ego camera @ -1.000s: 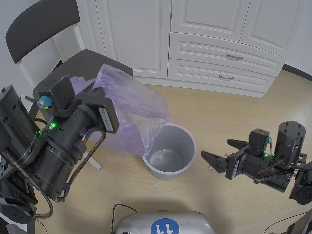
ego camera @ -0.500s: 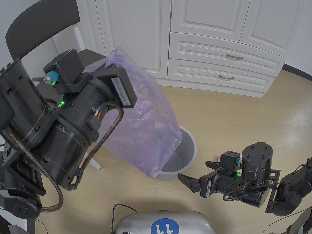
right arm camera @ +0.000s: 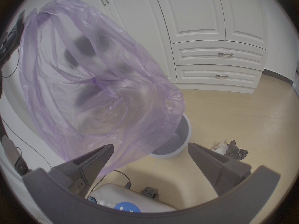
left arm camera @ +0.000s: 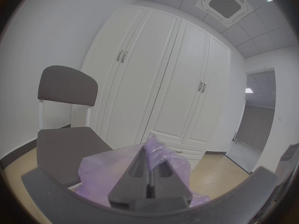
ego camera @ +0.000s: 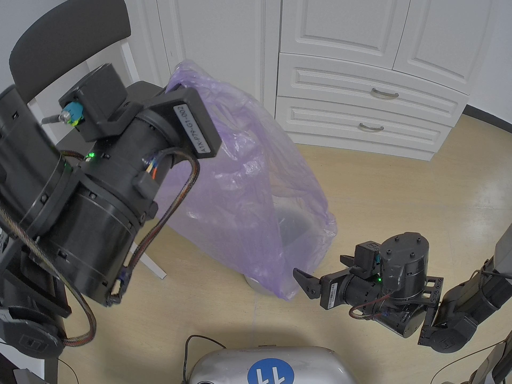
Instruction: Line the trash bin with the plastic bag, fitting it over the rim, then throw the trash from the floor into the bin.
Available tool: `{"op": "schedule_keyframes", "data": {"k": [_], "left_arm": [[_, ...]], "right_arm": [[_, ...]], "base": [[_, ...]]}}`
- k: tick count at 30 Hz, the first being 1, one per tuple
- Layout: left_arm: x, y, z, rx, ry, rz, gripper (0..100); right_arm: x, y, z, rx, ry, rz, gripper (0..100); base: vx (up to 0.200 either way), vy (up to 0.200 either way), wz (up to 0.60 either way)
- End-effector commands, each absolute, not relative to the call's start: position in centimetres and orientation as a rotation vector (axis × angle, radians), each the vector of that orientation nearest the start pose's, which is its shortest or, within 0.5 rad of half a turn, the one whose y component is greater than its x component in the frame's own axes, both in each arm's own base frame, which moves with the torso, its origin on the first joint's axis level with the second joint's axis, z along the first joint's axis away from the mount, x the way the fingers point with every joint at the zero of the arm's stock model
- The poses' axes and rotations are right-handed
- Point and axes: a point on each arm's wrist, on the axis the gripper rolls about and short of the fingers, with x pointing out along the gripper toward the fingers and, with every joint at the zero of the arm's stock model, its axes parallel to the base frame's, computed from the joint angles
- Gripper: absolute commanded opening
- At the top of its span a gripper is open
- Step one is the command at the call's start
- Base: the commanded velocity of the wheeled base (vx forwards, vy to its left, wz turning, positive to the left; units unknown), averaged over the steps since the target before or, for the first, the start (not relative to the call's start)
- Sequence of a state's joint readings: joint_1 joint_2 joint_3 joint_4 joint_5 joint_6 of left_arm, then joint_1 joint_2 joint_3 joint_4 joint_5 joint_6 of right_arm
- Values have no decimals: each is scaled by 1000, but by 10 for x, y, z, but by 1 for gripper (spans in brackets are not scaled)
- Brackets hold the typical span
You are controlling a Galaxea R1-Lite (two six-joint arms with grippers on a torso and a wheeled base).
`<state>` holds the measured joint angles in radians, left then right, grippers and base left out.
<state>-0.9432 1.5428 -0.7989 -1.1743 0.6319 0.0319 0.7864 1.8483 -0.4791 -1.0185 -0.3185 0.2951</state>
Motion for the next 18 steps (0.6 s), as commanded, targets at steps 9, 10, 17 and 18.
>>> {"op": "schedule_keyframes", "data": {"k": [9,10,17,18], "left_arm": [[163,-203,280,-287,-323,-299,0],[163,-202,281,-289,-325,-299,0],[163,-202,284,-306,-347,-297,0],[162,-201,284,-307,-350,-296,0]], "right_arm": [[238,209,102,248,423,325,100],[240,209,105,268,436,314,100],[266,221,141,536,579,197,100],[270,221,146,584,590,194,100]], "base": [[0,0,0],[0,0,0],[0,0,0],[0,0,0]]}}
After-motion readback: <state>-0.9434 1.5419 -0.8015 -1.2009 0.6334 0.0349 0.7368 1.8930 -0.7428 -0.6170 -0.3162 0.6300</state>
